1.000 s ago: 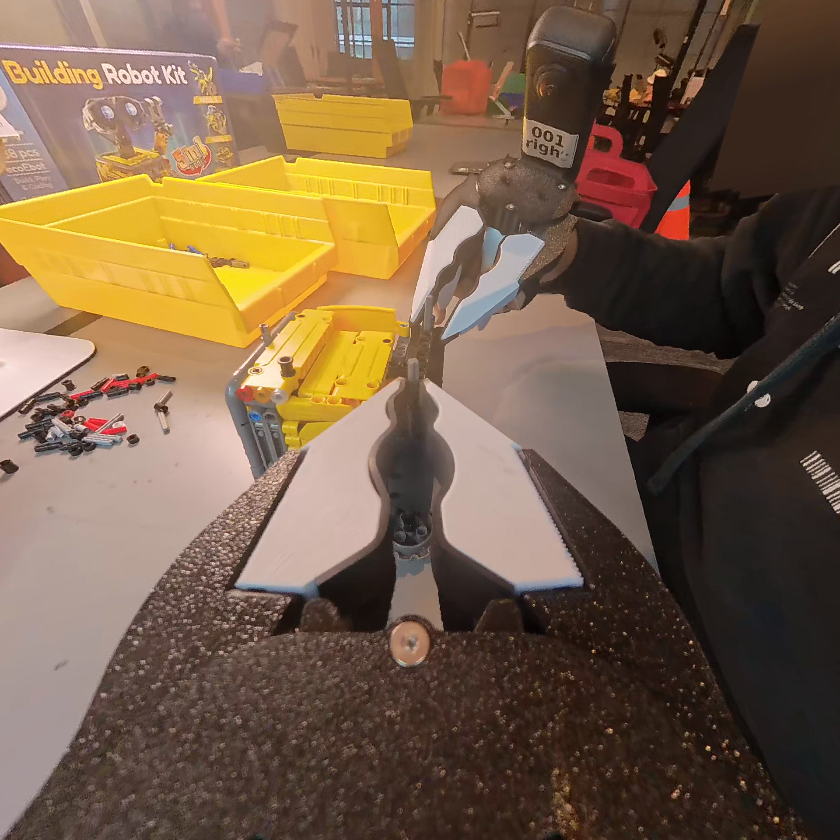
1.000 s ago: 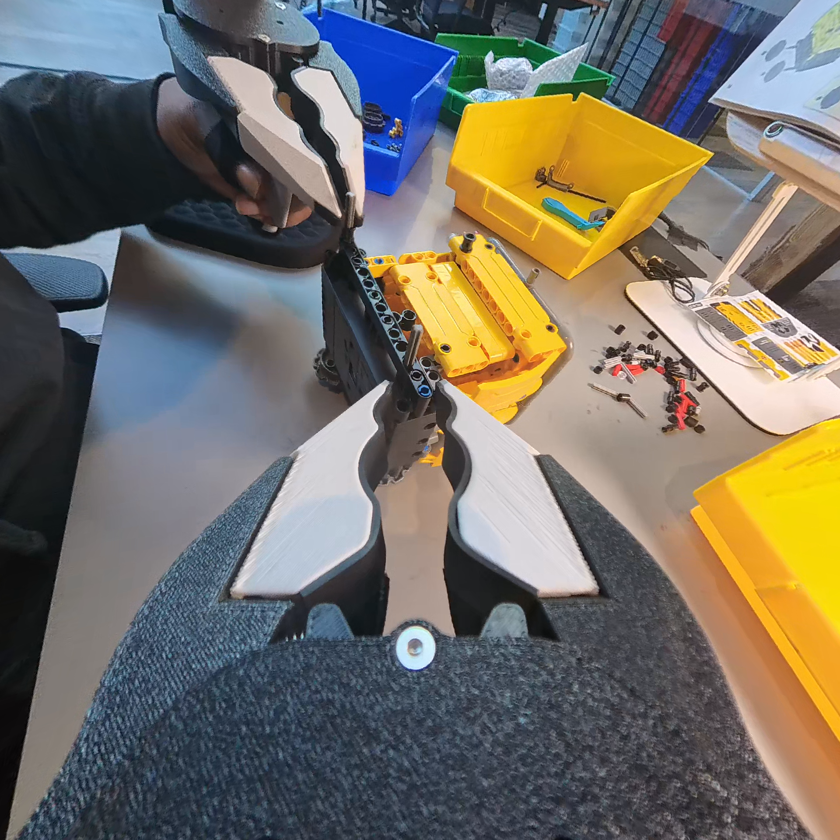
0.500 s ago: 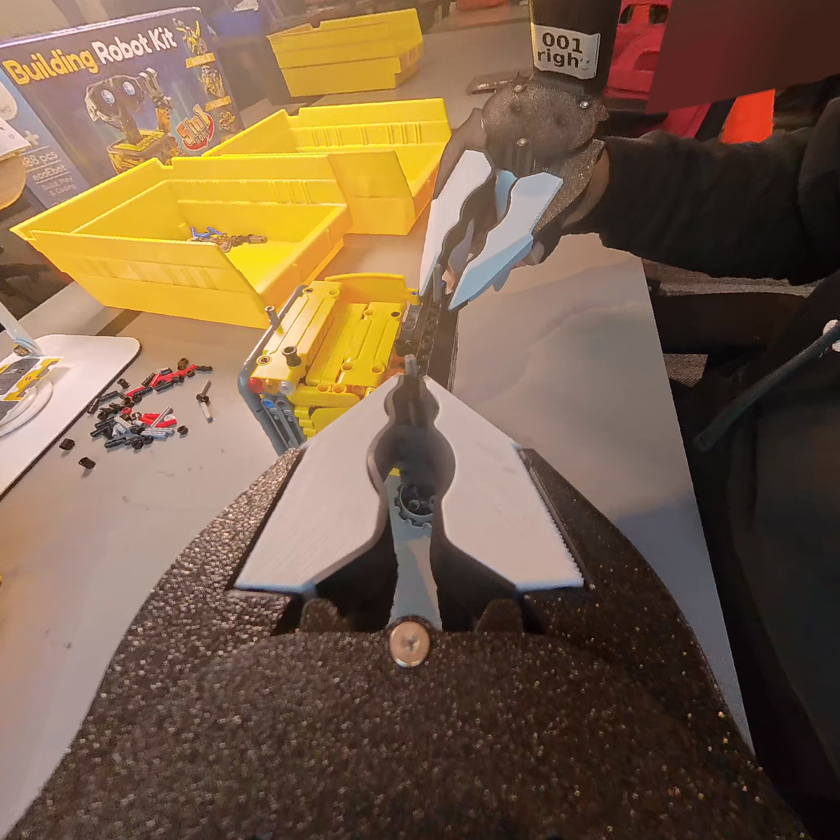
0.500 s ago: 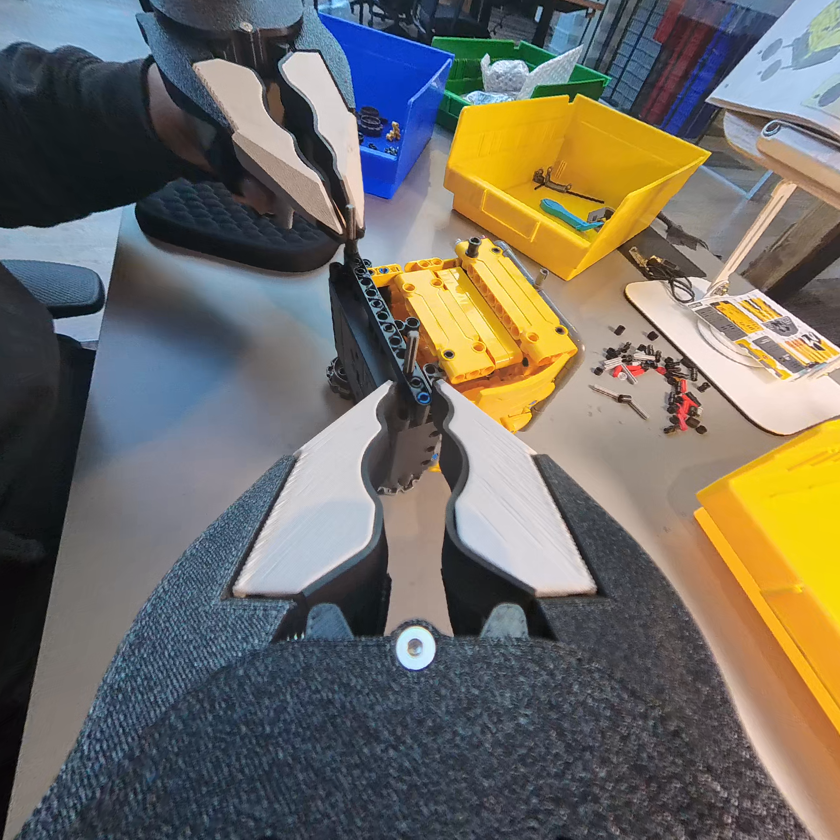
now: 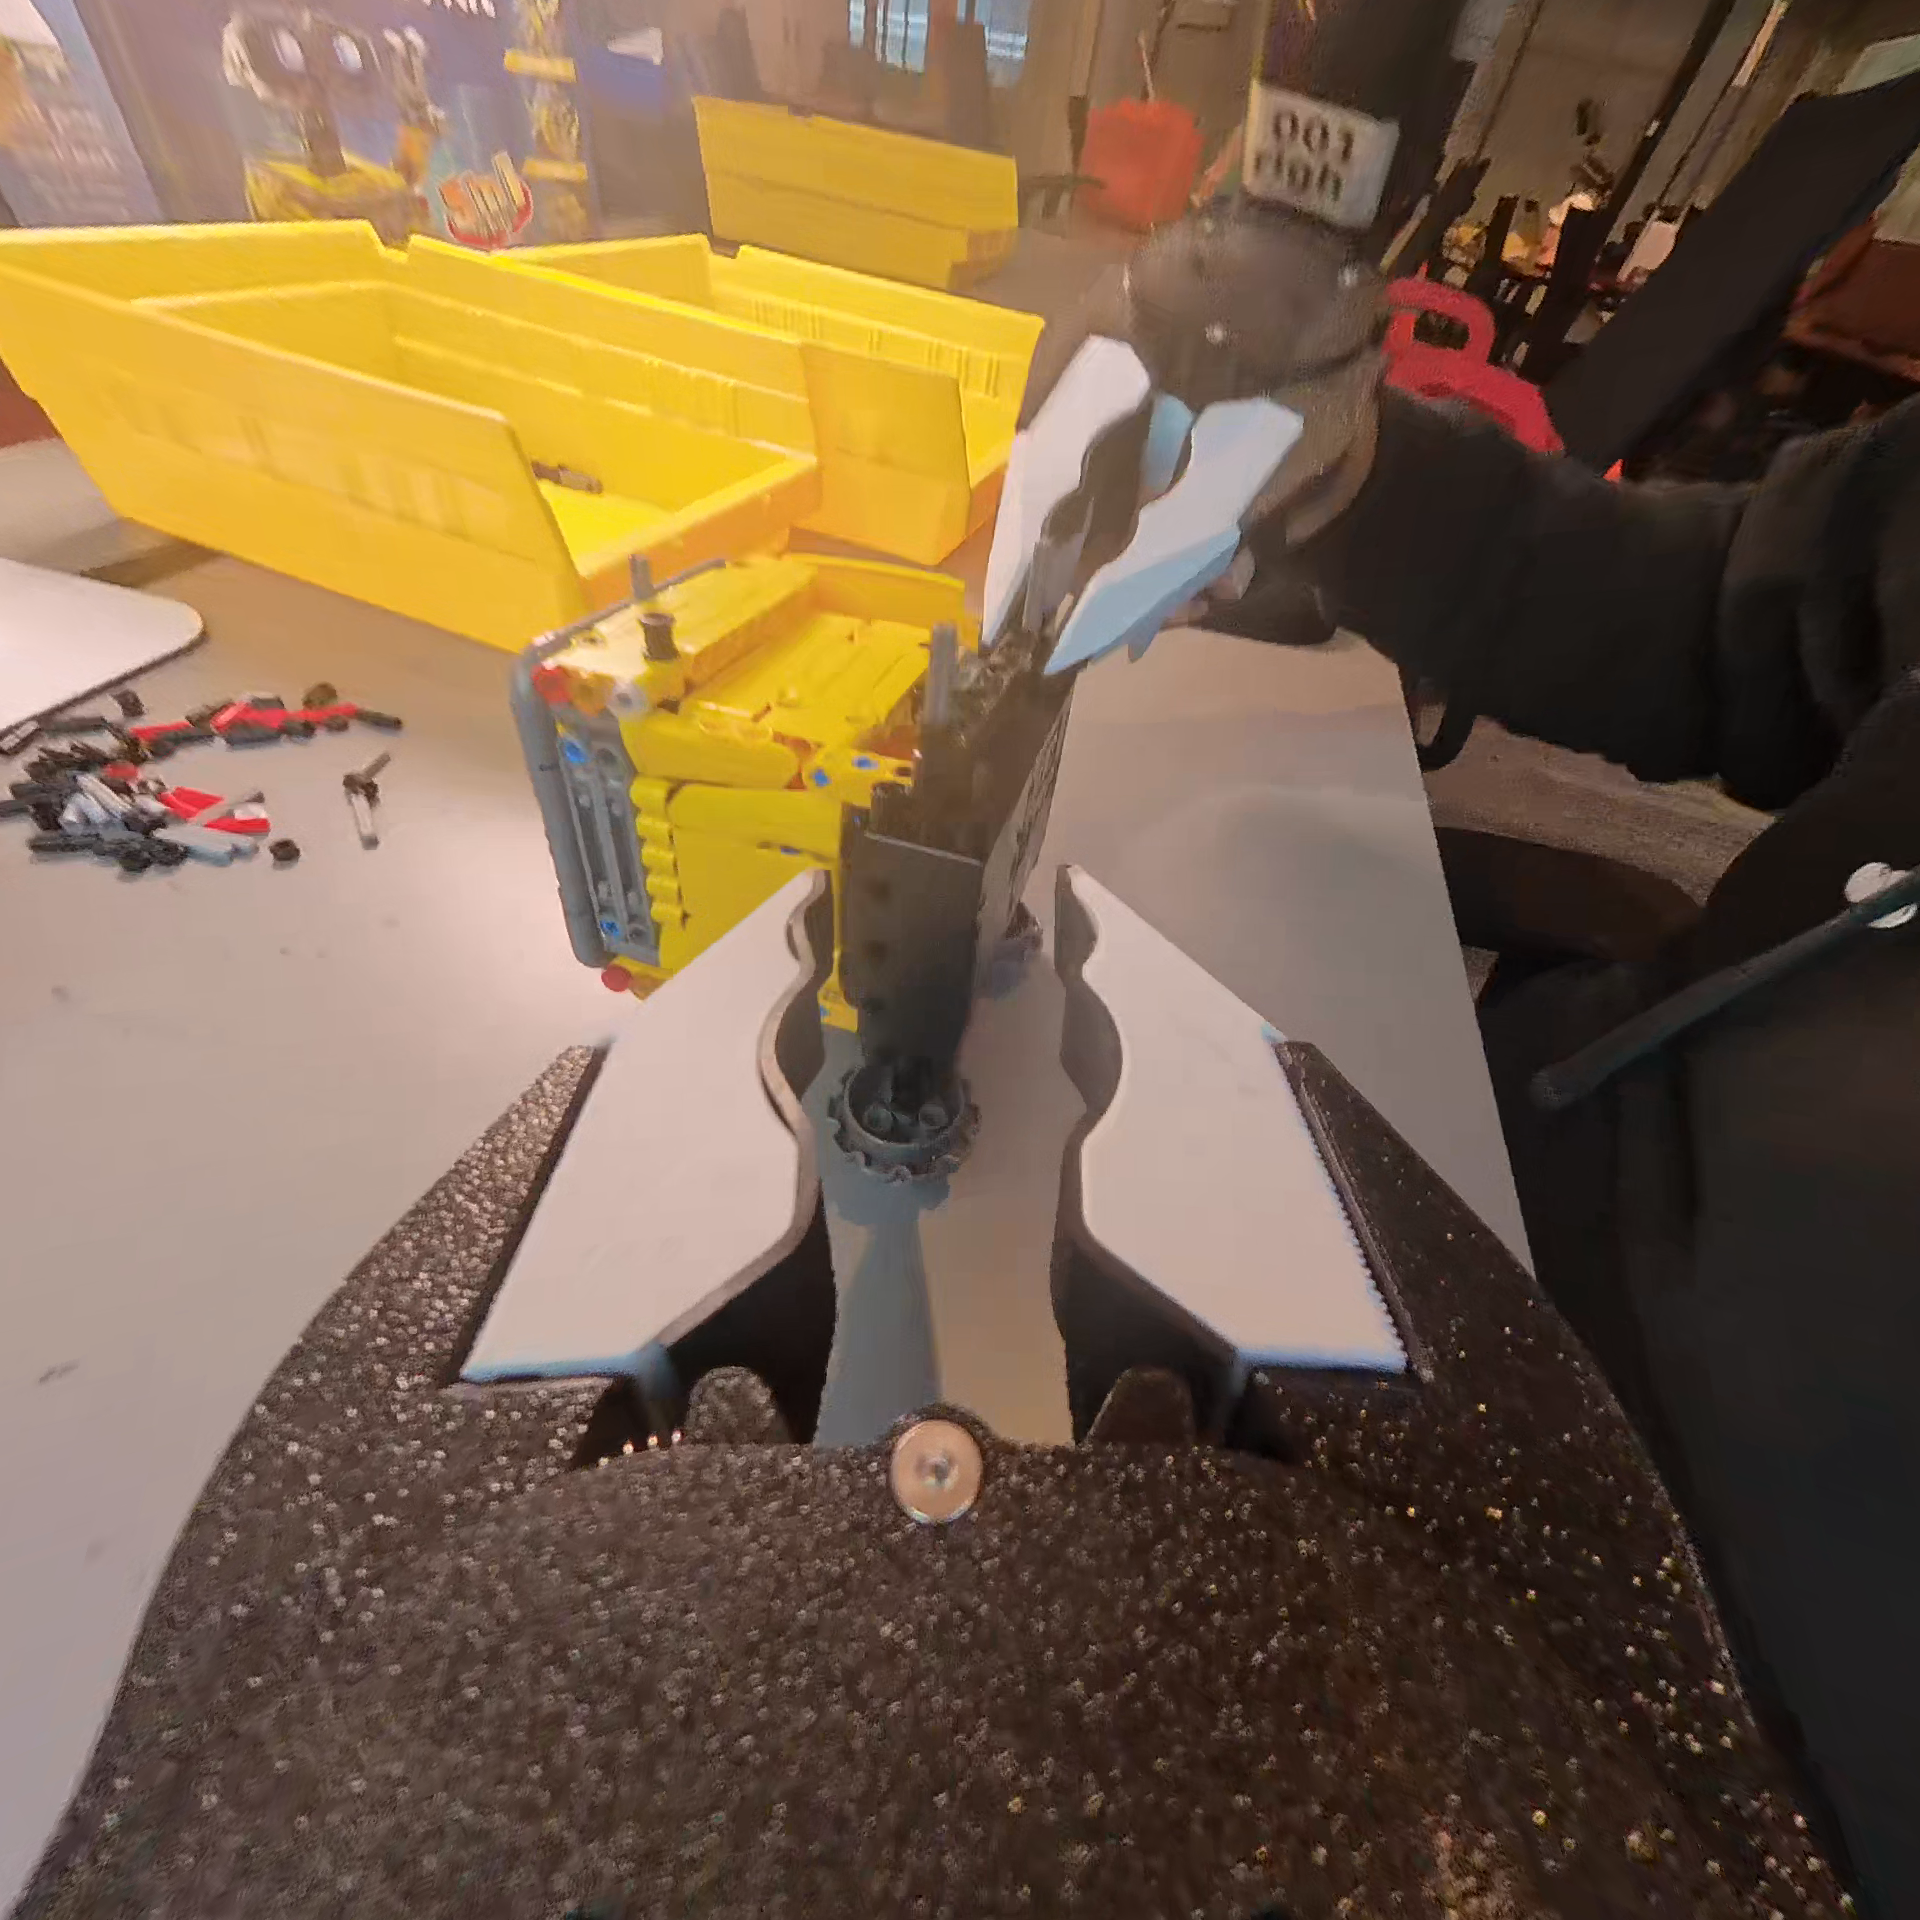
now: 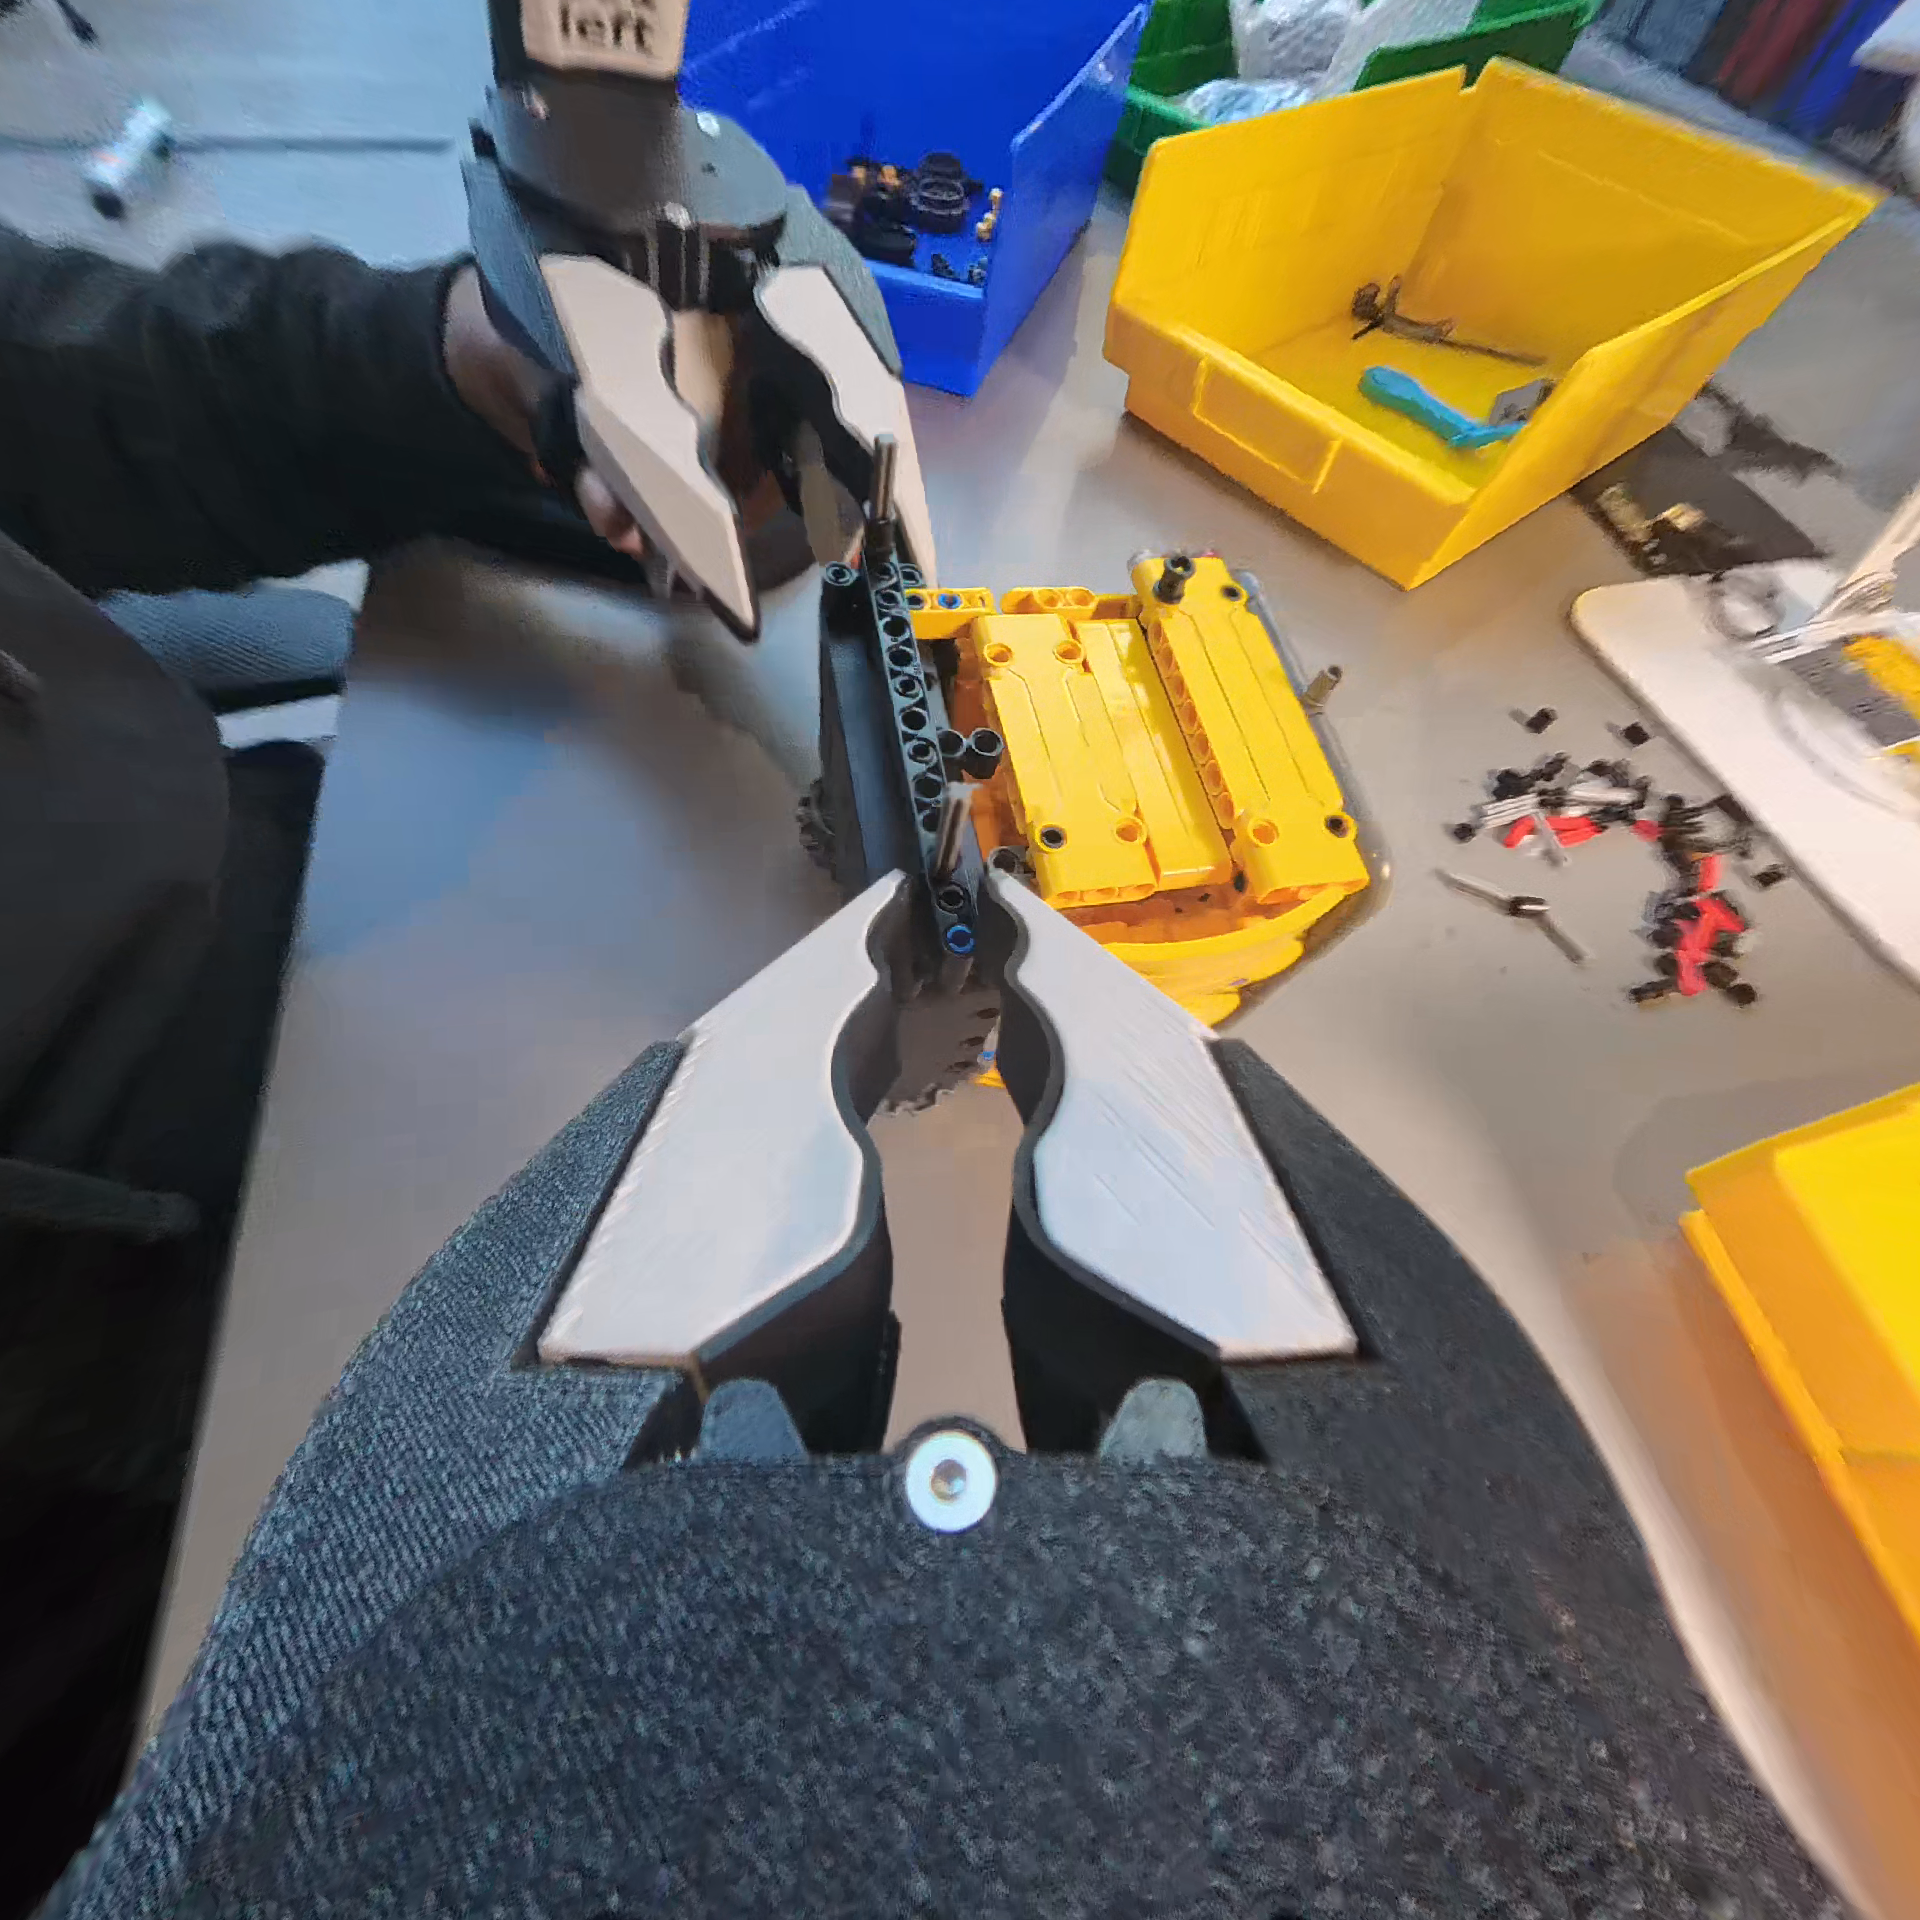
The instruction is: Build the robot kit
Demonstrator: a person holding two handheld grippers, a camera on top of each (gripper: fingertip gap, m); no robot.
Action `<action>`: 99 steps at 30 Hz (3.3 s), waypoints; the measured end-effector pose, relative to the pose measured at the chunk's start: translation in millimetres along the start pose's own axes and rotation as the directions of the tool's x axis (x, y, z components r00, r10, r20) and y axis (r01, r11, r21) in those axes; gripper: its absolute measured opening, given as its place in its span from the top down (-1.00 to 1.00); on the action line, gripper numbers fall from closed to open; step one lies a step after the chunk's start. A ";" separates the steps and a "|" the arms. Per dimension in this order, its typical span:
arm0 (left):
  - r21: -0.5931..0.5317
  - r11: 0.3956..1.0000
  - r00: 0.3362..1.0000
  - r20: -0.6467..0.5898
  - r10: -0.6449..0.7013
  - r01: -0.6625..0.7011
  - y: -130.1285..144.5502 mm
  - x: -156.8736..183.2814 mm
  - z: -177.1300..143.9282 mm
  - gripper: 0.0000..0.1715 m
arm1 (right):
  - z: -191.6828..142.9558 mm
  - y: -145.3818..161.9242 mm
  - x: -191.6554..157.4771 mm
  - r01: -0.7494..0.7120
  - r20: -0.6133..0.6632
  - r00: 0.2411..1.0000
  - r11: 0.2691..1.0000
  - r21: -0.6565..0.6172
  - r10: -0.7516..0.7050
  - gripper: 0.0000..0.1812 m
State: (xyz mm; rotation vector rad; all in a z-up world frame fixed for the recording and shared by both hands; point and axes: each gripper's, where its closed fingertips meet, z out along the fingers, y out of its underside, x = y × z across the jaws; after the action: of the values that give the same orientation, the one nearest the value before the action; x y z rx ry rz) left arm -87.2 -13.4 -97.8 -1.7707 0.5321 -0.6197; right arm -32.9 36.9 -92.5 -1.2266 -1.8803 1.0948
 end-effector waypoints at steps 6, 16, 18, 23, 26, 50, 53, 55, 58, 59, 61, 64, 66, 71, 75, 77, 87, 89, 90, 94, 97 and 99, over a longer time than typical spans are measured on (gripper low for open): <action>-0.035 0.999 0.993 0.117 -0.006 0.010 -1.7 -21.9 11.6 0.65 | 1.8 -7.3 20.1 -0.408 0.252 0.887 0.913 0.035 0.387 0.92; -0.027 0.994 0.987 0.126 -0.098 0.102 -21.4 -35.4 21.1 0.81 | -7.9 -6.7 39.1 -0.634 0.392 0.721 0.772 0.042 0.571 0.91; -0.028 0.994 0.987 0.127 -0.097 0.101 -22.2 -35.3 21.9 0.81 | -8.8 -6.7 40.0 -0.643 0.399 0.714 0.764 0.049 0.575 0.91; -0.028 0.994 0.987 0.126 -0.098 0.102 -22.0 -34.8 22.0 0.81 | -9.0 -7.3 40.5 -0.644 0.410 0.713 0.762 0.062 0.569 0.91; -0.023 0.995 0.988 0.128 -0.089 0.093 -19.9 -34.0 20.4 0.81 | -7.7 -8.5 39.1 -0.595 0.386 0.760 0.799 0.087 0.523 0.92; -0.309 0.833 0.773 0.324 0.546 -0.459 18.1 -42.7 -8.6 0.85 | 29.0 -17.1 19.5 0.455 -0.097 0.890 0.877 0.154 -0.445 0.89; -0.270 0.842 0.793 0.294 0.534 -0.467 14.2 -29.8 -9.3 0.97 | 23.5 -15.6 25.8 0.391 -0.104 0.920 0.904 0.171 -0.378 0.87; -0.232 0.868 0.828 0.273 0.491 -0.438 12.5 -23.3 -9.4 0.93 | 17.0 -16.6 30.0 0.323 -0.105 0.946 0.925 0.199 -0.308 0.80; -0.148 0.925 0.886 0.268 0.379 -0.350 5.8 -19.9 -14.4 0.80 | -5.9 -23.7 36.0 0.171 -0.070 0.985 0.945 0.279 -0.158 0.58; -0.113 0.944 0.907 0.263 0.329 -0.310 2.6 -19.1 -17.1 0.73 | -17.6 -25.4 41.9 0.133 -0.082 0.990 0.944 0.303 -0.113 0.54; -0.042 0.972 0.938 0.255 0.236 -0.233 -4.8 -19.3 -24.8 0.63 | -41.3 -19.0 60.6 0.091 -0.157 0.987 0.949 0.303 -0.045 0.52; 0.033 0.991 0.964 0.239 0.118 -0.130 -12.0 -23.5 -37.9 0.52 | -70.1 17.0 90.9 0.024 -0.298 0.954 0.986 0.165 0.026 0.52; 0.056 0.996 0.972 0.231 0.053 -0.067 -12.9 -28.0 -44.9 0.48 | -88.6 46.7 107.8 -0.024 -0.392 0.919 0.998 0.055 0.044 1.00; 0.083 0.996 0.963 0.269 0.010 -0.033 -12.9 -43.0 -57.3 0.76 | -100.7 109.4 124.5 -0.275 -0.425 0.880 0.957 -0.096 0.210 1.00; 0.095 0.995 0.958 0.286 0.004 -0.032 -13.2 -53.9 -61.2 1.00 | -83.7 124.9 129.0 -0.312 -0.401 0.885 0.940 -0.139 0.234 0.86; 0.086 0.996 0.957 0.289 0.002 -0.028 -10.5 -57.1 -61.3 1.00 | -77.4 123.8 130.5 -0.306 -0.384 0.893 0.942 -0.139 0.234 0.85; 0.107 0.994 0.959 0.280 -0.045 0.015 -6.7 -63.2 -63.2 1.00 | -64.6 127.8 127.2 -0.267 -0.358 0.916 0.942 -0.205 0.182 1.00; 0.108 0.994 0.959 0.279 -0.047 0.018 -6.5 -63.4 -63.3 1.00 | -63.6 133.6 127.7 -0.290 -0.362 0.911 0.930 -0.225 0.196 1.00; 0.113 0.993 0.959 0.278 -0.051 0.020 -6.7 -63.7 -63.7 1.00 | -64.1 136.5 129.3 -0.303 -0.372 0.906 0.924 -0.234 0.203 1.00; 0.149 0.988 0.964 0.252 -0.081 0.043 -9.2 -63.6 -67.1 1.00 | -64.1 145.8 130.4 -0.347 -0.382 0.896 0.895 -0.280 0.228 0.78; 0.171 0.984 0.970 0.227 -0.085 0.046 -11.4 -60.5 -69.0 0.96 | -59.1 147.3 133.0 -0.345 -0.387 0.895 0.893 -0.290 0.220 0.83; 0.176 0.984 0.972 0.222 -0.074 0.035 -12.5 -58.3 -69.6 0.92 | -56.4 147.3 134.5 -0.331 -0.391 0.898 0.894 -0.302 0.201 0.90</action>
State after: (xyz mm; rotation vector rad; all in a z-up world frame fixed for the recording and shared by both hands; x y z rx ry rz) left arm -176.1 -23.5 -77.9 -1.6705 0.2648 -0.4764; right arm 24.5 211.1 -189.1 -1.8090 -1.7065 0.6091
